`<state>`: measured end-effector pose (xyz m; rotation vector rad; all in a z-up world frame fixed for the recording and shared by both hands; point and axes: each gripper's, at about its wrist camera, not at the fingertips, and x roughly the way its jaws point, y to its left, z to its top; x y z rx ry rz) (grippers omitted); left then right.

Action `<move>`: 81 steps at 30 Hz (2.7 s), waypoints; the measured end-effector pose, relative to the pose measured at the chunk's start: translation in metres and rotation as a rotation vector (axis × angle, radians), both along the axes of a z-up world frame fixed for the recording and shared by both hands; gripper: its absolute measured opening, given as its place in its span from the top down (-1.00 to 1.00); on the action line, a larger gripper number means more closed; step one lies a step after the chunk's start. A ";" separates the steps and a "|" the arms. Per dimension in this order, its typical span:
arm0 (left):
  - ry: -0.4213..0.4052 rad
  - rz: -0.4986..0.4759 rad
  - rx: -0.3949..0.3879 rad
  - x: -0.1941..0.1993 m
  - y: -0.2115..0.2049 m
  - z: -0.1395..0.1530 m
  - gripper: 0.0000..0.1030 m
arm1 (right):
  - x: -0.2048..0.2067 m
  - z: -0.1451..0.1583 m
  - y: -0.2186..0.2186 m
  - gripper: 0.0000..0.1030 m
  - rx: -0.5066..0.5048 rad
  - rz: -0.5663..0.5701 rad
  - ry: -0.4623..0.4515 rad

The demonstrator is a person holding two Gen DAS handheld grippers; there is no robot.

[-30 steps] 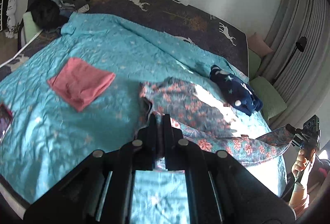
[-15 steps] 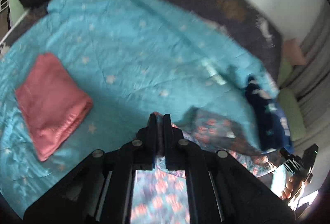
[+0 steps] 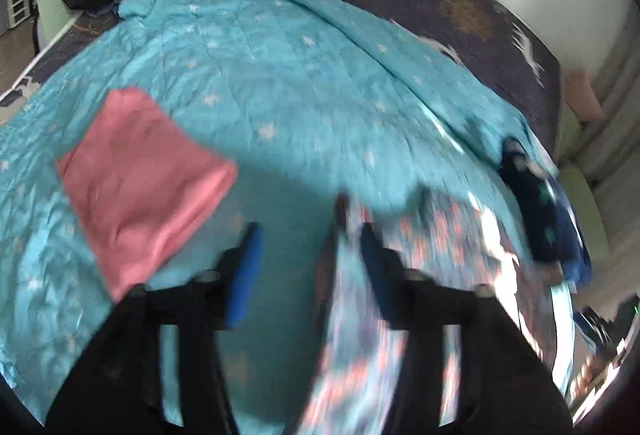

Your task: Fold small clothes

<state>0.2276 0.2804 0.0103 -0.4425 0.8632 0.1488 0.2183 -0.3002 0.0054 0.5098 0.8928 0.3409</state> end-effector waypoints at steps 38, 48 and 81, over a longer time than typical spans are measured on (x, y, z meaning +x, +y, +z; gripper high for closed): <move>-0.138 -0.018 -0.175 -0.103 -0.083 -0.006 0.71 | -0.064 -0.019 0.018 0.85 0.402 0.075 0.144; 0.024 -0.088 -0.204 -0.224 -0.123 -0.035 0.71 | -0.198 -0.003 -0.024 0.85 0.217 0.093 0.154; 0.112 -0.278 0.046 -0.163 -0.169 -0.035 0.55 | -0.139 -0.029 0.084 0.36 -0.490 0.221 0.075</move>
